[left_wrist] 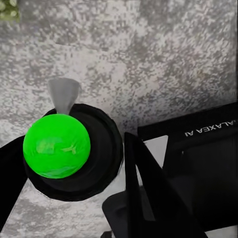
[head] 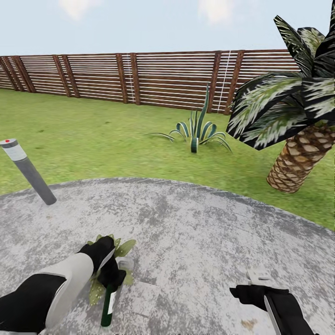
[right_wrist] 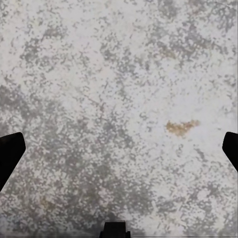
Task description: Pick up the pesticide atomizer in the garden and spray insectifuge to fully cover both potted plants in the garden.
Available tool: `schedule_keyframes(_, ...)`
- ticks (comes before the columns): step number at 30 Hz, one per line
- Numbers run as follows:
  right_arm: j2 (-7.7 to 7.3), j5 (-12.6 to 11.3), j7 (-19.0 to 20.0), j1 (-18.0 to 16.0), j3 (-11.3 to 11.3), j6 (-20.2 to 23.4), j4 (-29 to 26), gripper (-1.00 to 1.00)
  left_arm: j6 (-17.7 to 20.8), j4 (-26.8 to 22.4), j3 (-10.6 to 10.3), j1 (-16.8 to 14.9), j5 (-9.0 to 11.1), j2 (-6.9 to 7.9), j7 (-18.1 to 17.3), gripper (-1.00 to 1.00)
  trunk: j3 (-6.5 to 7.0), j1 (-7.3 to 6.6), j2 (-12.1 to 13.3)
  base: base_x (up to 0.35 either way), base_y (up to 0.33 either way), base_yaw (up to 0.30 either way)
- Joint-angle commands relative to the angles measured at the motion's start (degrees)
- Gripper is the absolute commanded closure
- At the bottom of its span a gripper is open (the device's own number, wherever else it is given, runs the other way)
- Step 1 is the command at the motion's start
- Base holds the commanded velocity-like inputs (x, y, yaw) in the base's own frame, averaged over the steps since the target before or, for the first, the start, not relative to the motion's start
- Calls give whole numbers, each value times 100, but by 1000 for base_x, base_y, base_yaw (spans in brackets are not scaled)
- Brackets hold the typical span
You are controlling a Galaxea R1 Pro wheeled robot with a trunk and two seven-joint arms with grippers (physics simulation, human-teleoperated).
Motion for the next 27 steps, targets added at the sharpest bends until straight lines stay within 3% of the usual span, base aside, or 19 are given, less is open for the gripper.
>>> schedule_keyframes(1, 1, 64, 53, -2, -5, 19, -6, -100, 16, -7, -45, -95, -34, 5, -62, 100, -5, -2, -2, -232, -117, 0)
schedule_keyframes(4, 0, 42, 55, -1, -5, 18, -6, -100, 17, -7, -72, -173, -45, 8, -62, 100, -5, -2, -2, -281, -130, 0)
schedule_keyframes(10, -1, 13, 62, -3, 1, 18, -7, -100, 18, 1, -332, -553, -44, 2, -70, 100, -5, -2, -2, -320, -112, 0)
schedule_keyframes(27, 1, 5, 62, -4, 20, 37, -14, -100, 9, -26, -344, -527, -38, -66, -75, 100, 12, -2, -2, -271, -38, 0)
